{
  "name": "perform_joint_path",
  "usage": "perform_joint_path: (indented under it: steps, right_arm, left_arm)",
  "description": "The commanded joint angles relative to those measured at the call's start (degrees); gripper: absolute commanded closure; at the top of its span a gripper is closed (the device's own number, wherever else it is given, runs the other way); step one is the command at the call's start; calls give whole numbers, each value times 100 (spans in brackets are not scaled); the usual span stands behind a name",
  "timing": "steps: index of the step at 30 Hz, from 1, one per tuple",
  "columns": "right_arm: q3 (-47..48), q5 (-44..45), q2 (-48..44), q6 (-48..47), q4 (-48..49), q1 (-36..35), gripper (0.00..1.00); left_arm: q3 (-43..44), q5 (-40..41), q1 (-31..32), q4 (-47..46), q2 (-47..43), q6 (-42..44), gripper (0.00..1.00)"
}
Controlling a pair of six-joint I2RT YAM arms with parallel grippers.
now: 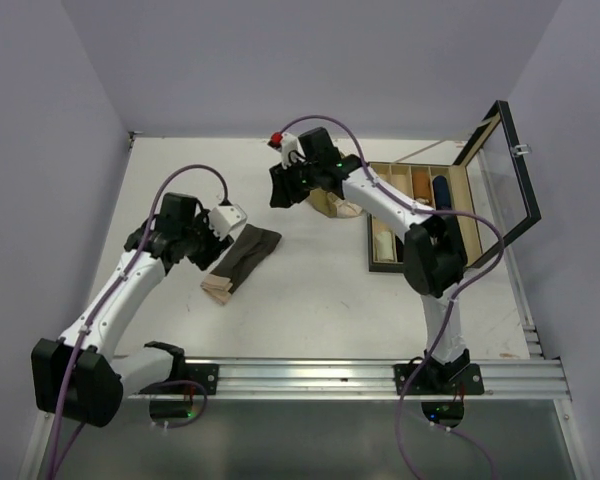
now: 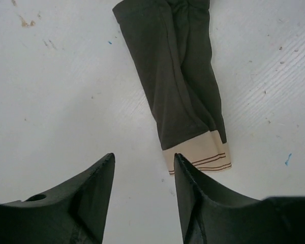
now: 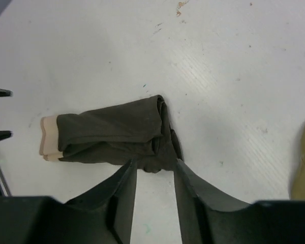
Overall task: Roll the underwear
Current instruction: Fold the underwear
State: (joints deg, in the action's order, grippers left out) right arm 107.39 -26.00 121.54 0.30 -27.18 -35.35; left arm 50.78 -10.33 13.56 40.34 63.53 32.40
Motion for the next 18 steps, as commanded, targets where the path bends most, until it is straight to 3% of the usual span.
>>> perform_joint_path:
  steps: [1,6,10,18]
  right_arm:
    - [-551,113,-595,1004,371,55,63]
    - [-1826,-396,-710,2271,1141,55,73]
    - [-2625,-766,-483,3467,2171,55,76]
    - [-2627,-512,10,4004,2839,108,78]
  left_arm:
    - [413,-505,-12,-167,457,-428,49]
    - [266,-576,93,-132,731,-481,49]
    - [-156,3,865,-140,469,-576,49]
    - [124,418,1008,-605,783,-1016,48]
